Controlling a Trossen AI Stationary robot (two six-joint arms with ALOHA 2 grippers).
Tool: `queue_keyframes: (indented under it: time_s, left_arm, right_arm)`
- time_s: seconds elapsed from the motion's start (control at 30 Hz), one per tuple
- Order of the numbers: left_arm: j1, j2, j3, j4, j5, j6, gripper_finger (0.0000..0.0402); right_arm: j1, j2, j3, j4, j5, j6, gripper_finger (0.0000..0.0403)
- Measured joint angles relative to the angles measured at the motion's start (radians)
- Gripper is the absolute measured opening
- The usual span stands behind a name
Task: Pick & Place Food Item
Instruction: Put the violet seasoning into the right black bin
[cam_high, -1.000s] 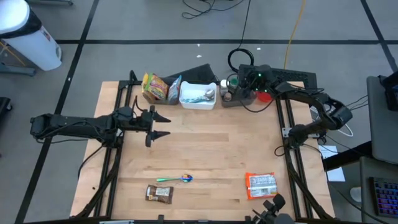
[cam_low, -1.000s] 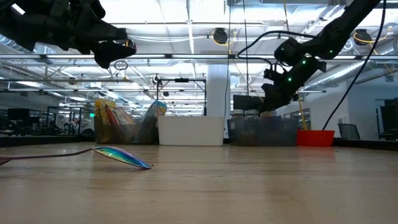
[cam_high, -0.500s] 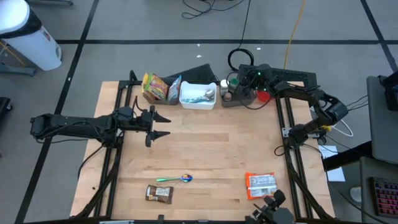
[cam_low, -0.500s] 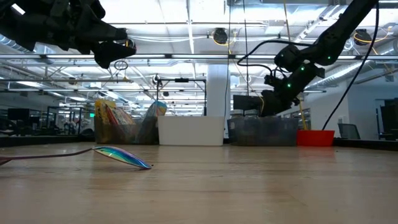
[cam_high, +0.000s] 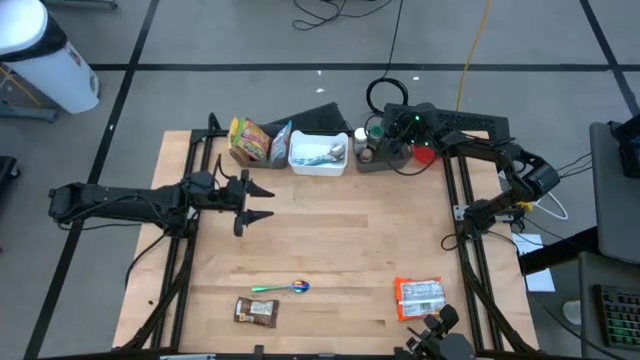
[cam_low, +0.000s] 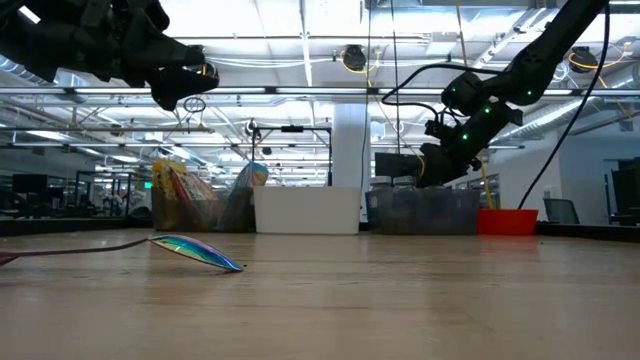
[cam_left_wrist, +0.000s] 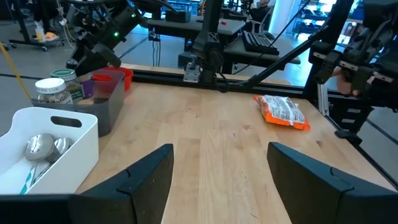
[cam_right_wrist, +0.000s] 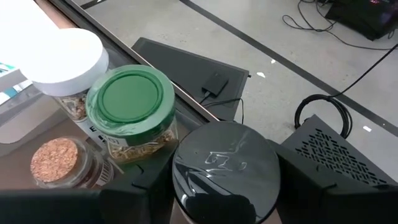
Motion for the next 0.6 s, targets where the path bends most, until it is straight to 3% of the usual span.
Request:
queue_keyframes:
  time_s: [0.6]
  left_arm:
    - [0.0,0.0,0.0,-0.001,0.0,-0.006,0.0259]
  right_arm:
    - [-0.019,0.016,0.0,0.009,-0.003,0.016,0.0197]
